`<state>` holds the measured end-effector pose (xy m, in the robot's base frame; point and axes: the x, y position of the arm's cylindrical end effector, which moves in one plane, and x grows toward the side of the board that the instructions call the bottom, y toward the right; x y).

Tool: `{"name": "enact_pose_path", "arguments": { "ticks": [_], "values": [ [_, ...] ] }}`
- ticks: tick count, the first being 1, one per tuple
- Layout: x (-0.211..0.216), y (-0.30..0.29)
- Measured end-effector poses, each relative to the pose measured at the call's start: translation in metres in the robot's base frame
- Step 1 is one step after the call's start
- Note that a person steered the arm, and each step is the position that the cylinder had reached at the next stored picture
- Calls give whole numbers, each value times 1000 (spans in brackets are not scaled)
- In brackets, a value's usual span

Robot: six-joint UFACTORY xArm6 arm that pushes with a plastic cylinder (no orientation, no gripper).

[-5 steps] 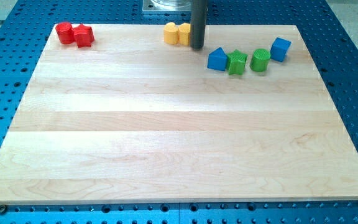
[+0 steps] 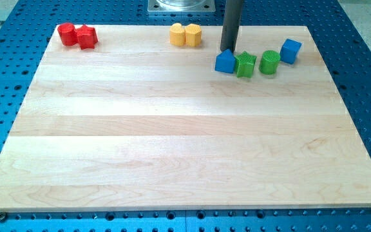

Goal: Push the green circle slightly downwards

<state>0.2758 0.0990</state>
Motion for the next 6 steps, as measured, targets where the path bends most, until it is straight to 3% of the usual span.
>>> {"name": "enact_pose_path", "arguments": {
  "ticks": [2, 4, 6],
  "values": [
    [0, 0],
    [-5, 46],
    [48, 104]
  ]
}}
